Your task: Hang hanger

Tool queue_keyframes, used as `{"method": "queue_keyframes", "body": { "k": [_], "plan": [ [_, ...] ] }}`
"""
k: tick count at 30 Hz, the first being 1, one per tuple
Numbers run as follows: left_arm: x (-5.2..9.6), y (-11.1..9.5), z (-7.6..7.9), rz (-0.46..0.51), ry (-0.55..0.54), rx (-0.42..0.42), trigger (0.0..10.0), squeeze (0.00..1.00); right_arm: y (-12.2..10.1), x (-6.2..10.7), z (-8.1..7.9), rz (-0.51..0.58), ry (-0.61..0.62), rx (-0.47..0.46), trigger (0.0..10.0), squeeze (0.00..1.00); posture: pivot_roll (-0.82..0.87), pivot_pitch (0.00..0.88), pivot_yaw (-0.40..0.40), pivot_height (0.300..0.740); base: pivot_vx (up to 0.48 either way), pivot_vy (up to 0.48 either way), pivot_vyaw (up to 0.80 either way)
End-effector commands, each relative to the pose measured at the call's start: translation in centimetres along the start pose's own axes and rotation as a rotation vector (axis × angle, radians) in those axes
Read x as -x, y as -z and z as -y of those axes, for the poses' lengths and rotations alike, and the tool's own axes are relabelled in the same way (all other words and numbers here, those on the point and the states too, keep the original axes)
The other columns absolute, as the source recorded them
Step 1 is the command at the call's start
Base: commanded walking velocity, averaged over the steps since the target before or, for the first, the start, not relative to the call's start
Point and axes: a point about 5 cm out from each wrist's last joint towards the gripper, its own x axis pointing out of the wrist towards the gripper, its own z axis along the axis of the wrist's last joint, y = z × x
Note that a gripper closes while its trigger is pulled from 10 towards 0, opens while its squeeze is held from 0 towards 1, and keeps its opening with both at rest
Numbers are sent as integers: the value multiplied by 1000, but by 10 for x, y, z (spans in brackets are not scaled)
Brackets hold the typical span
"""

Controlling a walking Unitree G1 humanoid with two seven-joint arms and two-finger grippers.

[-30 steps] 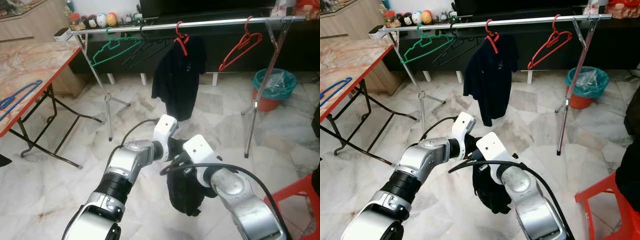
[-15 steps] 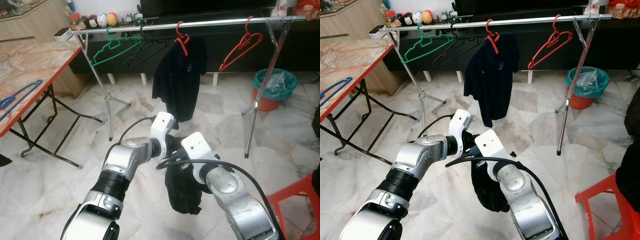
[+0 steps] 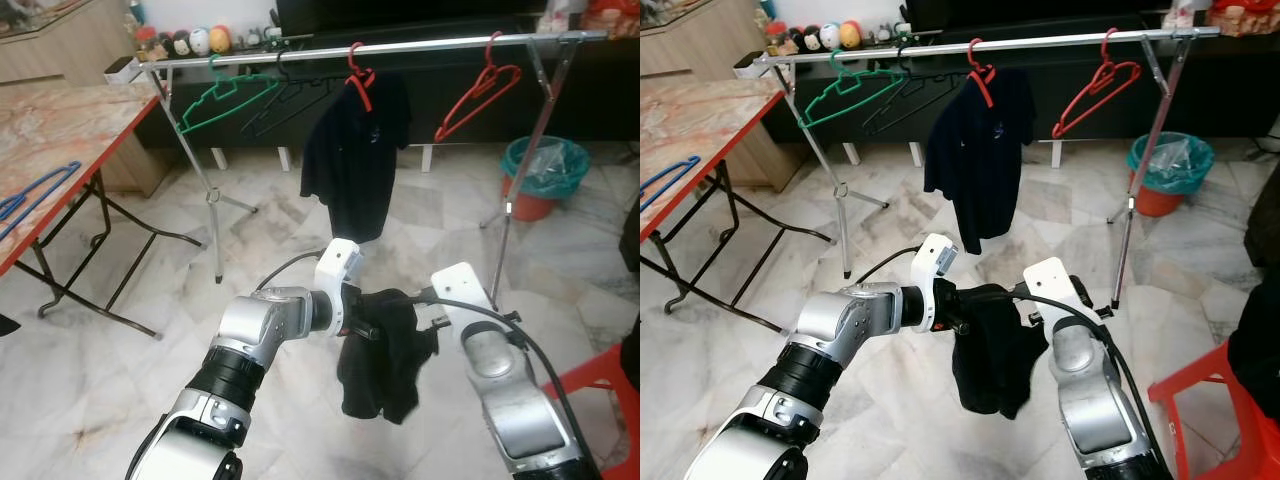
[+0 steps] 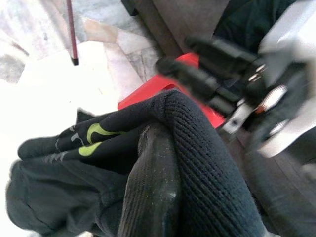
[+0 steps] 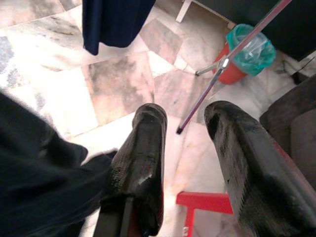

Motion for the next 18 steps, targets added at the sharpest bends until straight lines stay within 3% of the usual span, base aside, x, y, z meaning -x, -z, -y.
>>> {"method": "queue_keyframes", "body": {
  "k": [1,9,14,17,18],
  "plan": [
    [5,-7,2,16,9,-25,10000,0,1,0,-7,6,-12,-5,10000,0,-113,54,153,740,0,0,0],
    [5,-7,2,12,10,-25,10000,0,-3,0,-1,43,4,-40,10000,0,-112,55,153,740,0,0,0],
    [5,-7,2,8,8,-26,10000,0,-7,5,17,86,13,-146,10000,0,-116,56,152,740,0,0,0],
    [5,-6,2,7,6,-25,10000,0,-13,12,28,130,-51,-312,10000,0,-117,57,153,740,0,0,0],
    [5,-6,2,7,6,-25,10000,0,-13,12,28,130,-51,-312,10000,0,-117,57,153,740,0,0,0]
  ]
}}
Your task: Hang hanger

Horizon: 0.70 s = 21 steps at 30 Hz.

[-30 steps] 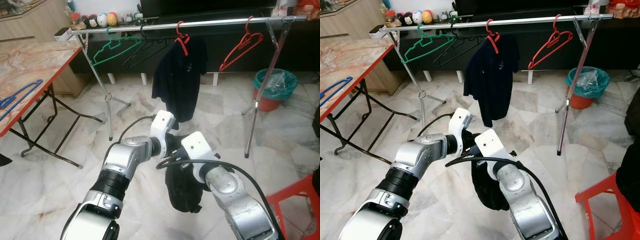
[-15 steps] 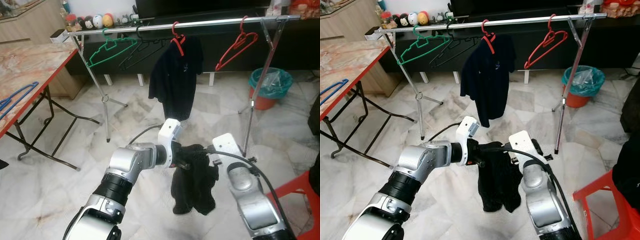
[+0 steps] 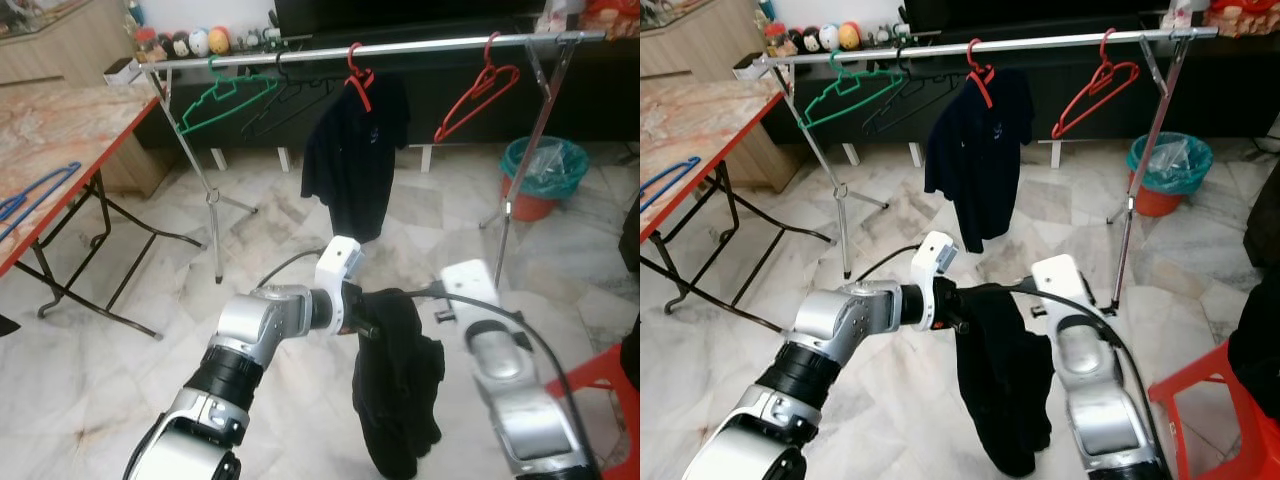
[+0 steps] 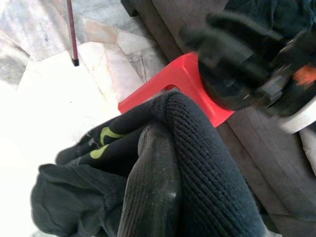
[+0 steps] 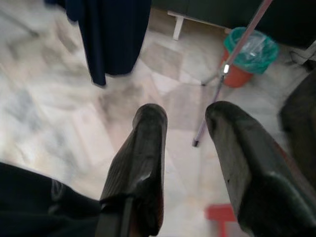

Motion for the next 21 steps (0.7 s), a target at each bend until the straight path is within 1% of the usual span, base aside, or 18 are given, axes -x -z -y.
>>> {"method": "queue_keyframes", "body": {
  "k": [1,3,5,6,7,8,9,10,11,12,13,15,21],
  "plan": [
    [4,-5,2,11,6,-21,10000,0,-8,6,-7,40,-93,-70,10000,0,-117,58,154,740,0,0,0],
    [4,-5,2,10,6,-22,10000,0,-12,12,-9,61,-156,-124,10000,0,-118,58,154,740,0,0,0],
    [4,-5,1,9,5,-22,10000,0,-15,17,-10,73,-208,-156,10000,0,-118,59,155,740,0,0,0],
    [4,-5,1,9,4,-22,10000,0,-16,20,-12,78,-248,-170,10000,0,-119,60,156,740,0,0,0],
    [3,-5,1,7,4,-22,10000,0,-18,26,-15,88,-318,-177,10000,0,-119,60,156,740,0,0,0],
    [3,-5,1,6,3,-21,10000,0,-19,30,-17,95,-369,-152,10000,0,-119,60,156,740,0,0,0],
    [3,-5,1,6,3,-21,10000,0,-19,30,-17,95,-369,-152,10000,0,-119,60,156,740,0,0,0],
    [3,-4,1,6,3,-22,10000,0,-18,33,-18,93,-402,-134,10000,0,-119,61,157,740,0,0,0],
    [3,-4,1,5,3,-22,10000,0,-14,41,-21,76,-481,-54,10000,0,-120,61,158,740,0,0,0],
    [3,-4,1,4,2,-22,10000,0,-10,47,-21,59,-527,-1,10000,0,-120,61,158,740,0,0,0],
    [3,-4,1,4,2,-22,10000,0,-10,47,-21,59,-527,-1,10000,0,-120,61,158,740,0,0,0],
    [3,-4,0,2,0,-23,10000,0,-8,56,-17,62,-587,6,10000,0,-123,61,160,740,0,0,0],
    [3,-3,0,-2,0,-25,10000,0,-7,68,-7,56,-646,23,10000,0,-128,61,161,740,0,0,0]
  ]
}}
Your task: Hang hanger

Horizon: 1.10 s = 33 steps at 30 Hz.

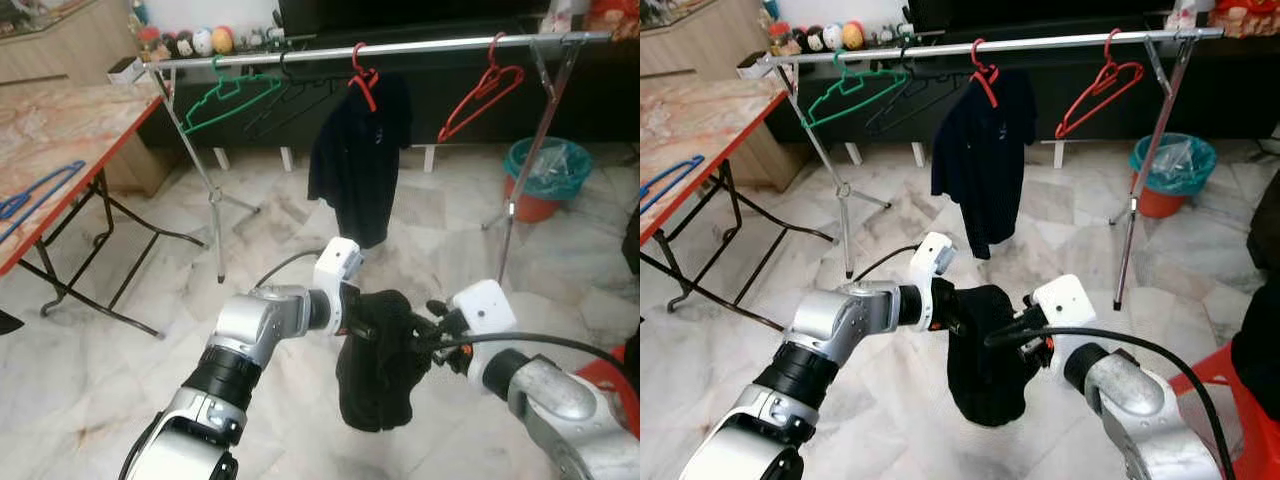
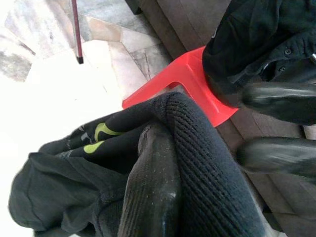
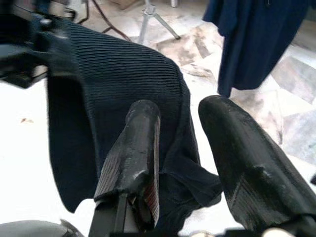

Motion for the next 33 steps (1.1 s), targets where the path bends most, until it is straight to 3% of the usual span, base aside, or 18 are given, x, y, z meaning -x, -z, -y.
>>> {"method": "queue_keyframes", "body": {
  "k": [1,10,12,18,25,29,33],
  "plan": [
    [3,-4,0,13,3,-14,10000,0,-5,5,-4,14,-38,6,10000,0,-126,60,161,740,0,0,0],
    [2,-3,0,7,-1,-17,10000,0,-15,10,-14,44,-107,20,10000,0,-128,59,162,740,0,0,0],
    [2,-3,0,6,-2,-16,10000,0,-17,8,-30,44,-164,21,10000,0,-130,60,161,740,0,0,0],
    [2,-3,0,4,-3,-18,10000,0,-19,4,-47,41,-208,19,10000,0,-131,63,161,740,0,0,0],
    [1,-3,0,7,-5,-19,10000,0,-19,0,-46,16,-179,36,10000,0,-130,62,157,740,0,0,0],
    [1,-3,-1,7,-5,-18,10000,0,-15,-5,-39,-25,-102,52,10000,0,-130,62,156,740,0,0,0],
    [1,-3,0,8,-5,-18,10000,0,-13,-10,-20,-42,62,23,10000,0,-127,63,158,740,0,0,0]
  ]
}}
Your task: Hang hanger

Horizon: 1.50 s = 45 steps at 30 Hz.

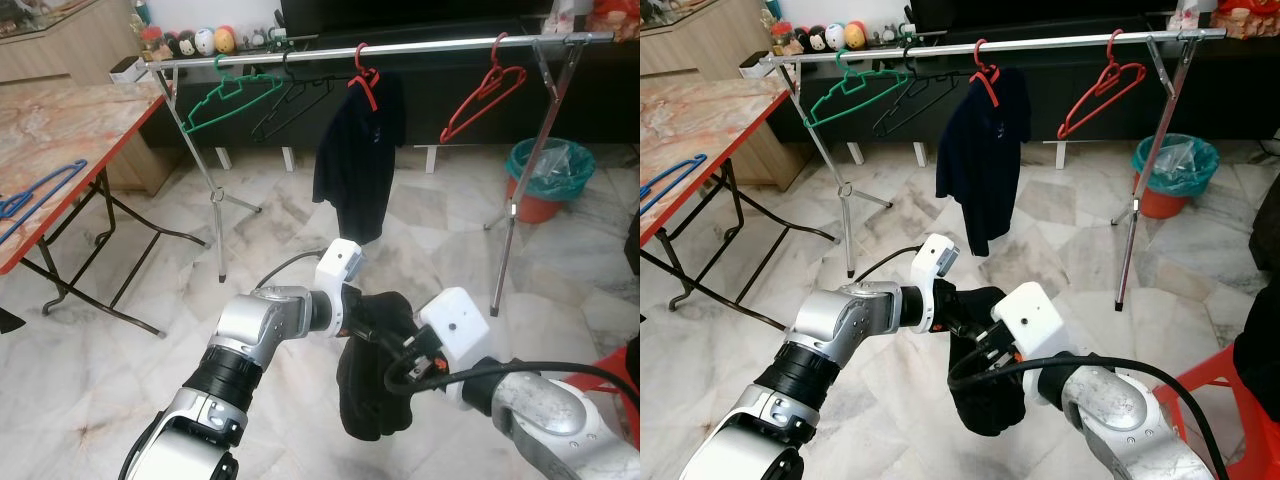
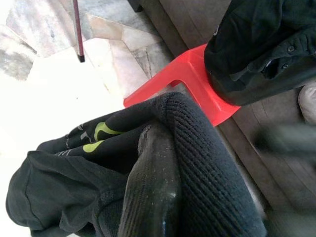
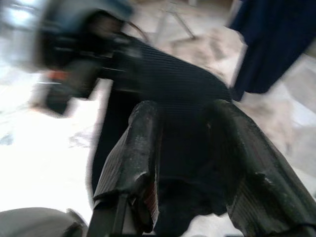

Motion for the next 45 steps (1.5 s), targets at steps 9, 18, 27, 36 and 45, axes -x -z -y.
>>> {"method": "queue_keyframes", "body": {
  "k": [9,18,27,36,45],
  "plan": [
    [2,-4,-1,14,-5,-9,10000,0,-5,-6,-4,10,30,-72,10000,0,-128,66,159,740,0,0,0],
    [2,-4,-2,15,-10,-10,10000,0,-7,4,-24,9,-96,-48,10000,0,-134,67,157,740,0,0,0],
    [1,-4,-3,17,-15,-9,10000,0,1,8,-22,-56,-62,-13,10000,0,-137,66,158,740,0,0,0],
    [2,-5,-4,19,-19,-8,10000,0,4,0,-22,-62,-12,-59,10000,0,-132,67,157,740,0,0,0],
    [1,-7,-4,23,-21,-8,10000,0,-1,-11,-25,-35,95,-147,10000,0,-133,71,158,740,0,0,0]
  ]
}}
